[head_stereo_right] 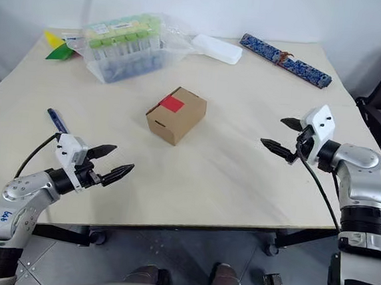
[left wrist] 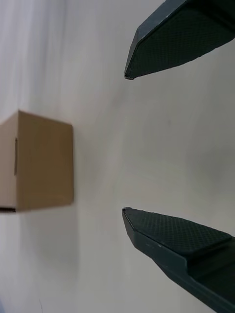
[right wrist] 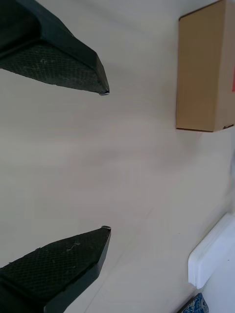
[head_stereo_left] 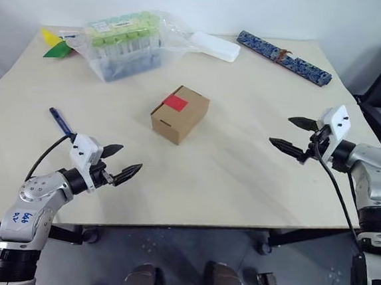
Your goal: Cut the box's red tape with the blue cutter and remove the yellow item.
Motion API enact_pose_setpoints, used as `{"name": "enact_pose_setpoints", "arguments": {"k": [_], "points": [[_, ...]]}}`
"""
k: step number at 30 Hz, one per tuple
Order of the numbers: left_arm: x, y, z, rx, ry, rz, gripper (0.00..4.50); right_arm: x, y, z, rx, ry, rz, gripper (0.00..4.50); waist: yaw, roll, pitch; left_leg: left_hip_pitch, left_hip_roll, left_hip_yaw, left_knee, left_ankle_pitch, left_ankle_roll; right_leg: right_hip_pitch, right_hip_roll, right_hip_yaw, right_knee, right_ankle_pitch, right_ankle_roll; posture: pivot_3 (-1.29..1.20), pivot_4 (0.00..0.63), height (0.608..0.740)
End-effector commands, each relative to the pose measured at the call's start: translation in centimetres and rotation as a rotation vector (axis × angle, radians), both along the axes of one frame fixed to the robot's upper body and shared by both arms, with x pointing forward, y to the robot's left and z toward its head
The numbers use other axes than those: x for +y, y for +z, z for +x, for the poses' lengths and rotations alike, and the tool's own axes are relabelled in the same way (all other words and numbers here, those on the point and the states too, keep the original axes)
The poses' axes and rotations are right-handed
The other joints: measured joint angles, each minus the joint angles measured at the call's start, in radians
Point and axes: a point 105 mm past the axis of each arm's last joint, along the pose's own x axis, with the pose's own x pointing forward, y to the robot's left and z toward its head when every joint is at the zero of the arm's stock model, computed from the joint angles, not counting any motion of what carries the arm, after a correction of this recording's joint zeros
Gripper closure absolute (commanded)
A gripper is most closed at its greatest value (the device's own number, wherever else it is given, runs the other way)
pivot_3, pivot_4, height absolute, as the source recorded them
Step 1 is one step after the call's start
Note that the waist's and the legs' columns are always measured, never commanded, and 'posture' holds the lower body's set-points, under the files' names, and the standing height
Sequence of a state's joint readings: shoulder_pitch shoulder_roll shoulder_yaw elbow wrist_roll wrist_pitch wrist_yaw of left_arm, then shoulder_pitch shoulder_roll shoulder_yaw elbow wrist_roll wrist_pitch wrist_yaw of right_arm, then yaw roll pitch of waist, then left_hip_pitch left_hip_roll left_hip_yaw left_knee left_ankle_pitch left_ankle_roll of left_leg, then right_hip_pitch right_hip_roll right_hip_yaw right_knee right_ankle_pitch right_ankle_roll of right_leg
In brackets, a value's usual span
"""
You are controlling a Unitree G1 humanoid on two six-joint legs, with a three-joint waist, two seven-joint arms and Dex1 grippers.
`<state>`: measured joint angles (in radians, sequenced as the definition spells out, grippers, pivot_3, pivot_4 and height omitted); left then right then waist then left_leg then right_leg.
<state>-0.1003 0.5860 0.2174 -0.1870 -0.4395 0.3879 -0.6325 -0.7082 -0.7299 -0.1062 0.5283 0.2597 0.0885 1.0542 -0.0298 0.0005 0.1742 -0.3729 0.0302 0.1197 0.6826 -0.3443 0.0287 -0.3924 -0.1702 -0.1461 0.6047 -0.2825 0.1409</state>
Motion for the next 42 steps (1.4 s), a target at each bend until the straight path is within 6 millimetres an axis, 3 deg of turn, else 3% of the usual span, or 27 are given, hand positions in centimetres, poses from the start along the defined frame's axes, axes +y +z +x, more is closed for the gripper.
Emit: {"name": "enact_pose_setpoints", "arguments": {"k": [1,9,12,23,24,25,30,34,42], "points": [[0.0,0.7,0.2,-0.039,0.042,-0.003,0.05,0.3,1.3,0.8,-0.066,-0.017,-0.023,0.00,0.001,0.000,0.000,0.000,0.000,0.000,0.000,0.000,0.000,0.000,0.000,0.000,0.000,0.000,0.000,0.00,0.150,0.740],[-1.7,0.5,0.9,-0.037,0.080,-0.049,0.05,3.0,1.8,3.3,-0.117,-0.016,-0.057,0.00,0.002,0.000,0.000,0.000,0.000,0.001,0.000,0.000,0.000,0.000,0.001,0.001,0.000,0.000,0.000,0.00,0.150,0.740],[-2.1,0.3,1.4,-0.029,0.137,-0.068,0.59,4.0,1.7,4.7,-0.071,-0.062,-0.041,0.56,-0.001,0.000,0.000,0.000,0.000,0.001,0.000,0.000,-0.001,-0.001,0.001,0.001,-0.001,0.000,0.000,0.00,0.150,0.740],[-2.0,-0.2,2.3,0.026,0.208,-0.074,3.92,5.7,2.3,6.4,-0.064,-0.094,-0.016,4.31,0.000,0.001,0.000,-0.001,0.001,0.001,-0.001,0.001,-0.001,-0.001,0.003,0.001,0.000,0.000,0.000,0.00,0.150,0.740],[-1.9,-0.2,2.5,0.025,0.211,-0.072,4.26,5.9,2.3,6.7,-0.057,-0.105,-0.007,4.50,0.000,0.001,0.000,-0.001,0.001,0.001,-0.001,0.001,-0.002,-0.002,0.003,0.002,0.000,0.000,0.000,0.00,0.150,0.740],[-1.8,-0.2,2.7,0.024,0.213,-0.071,4.48,6.1,2.3,6.8,-0.052,-0.112,-0.001,4.50,0.000,0.001,0.000,-0.001,0.001,0.001,-0.001,0.001,-0.002,-0.002,0.003,0.002,0.000,0.000,0.000,0.00,0.150,0.740],[0.7,0.2,6.2,0.007,0.296,-0.066,4.48,8.4,0.9,7.7,0.009,-0.145,0.029,4.50,-0.001,0.001,0.000,-0.001,0.000,0.001,0.000,0.001,-0.003,-0.002,0.004,0.001,0.000,0.000,-0.001,0.00,0.150,0.740],[1.6,0.9,8.2,-0.028,0.316,-0.081,4.48,9.6,0.2,7.9,0.027,-0.144,0.034,4.50,-0.001,0.001,0.000,-0.001,-0.001,0.001,-0.001,0.001,-0.003,-0.003,0.005,0.001,0.001,0.000,-0.001,0.00,0.150,0.740],[0.0,2.8,12.1,-0.037,0.149,-0.118,4.48,12.9,-2.2,7.4,0.124,-0.105,0.030,4.50,-0.005,0.001,0.000,-0.005,-0.002,0.004,-0.001,0.002,-0.004,-0.003,0.005,-0.004,0.001,0.000,-0.001,0.00,0.150,0.740]]}}
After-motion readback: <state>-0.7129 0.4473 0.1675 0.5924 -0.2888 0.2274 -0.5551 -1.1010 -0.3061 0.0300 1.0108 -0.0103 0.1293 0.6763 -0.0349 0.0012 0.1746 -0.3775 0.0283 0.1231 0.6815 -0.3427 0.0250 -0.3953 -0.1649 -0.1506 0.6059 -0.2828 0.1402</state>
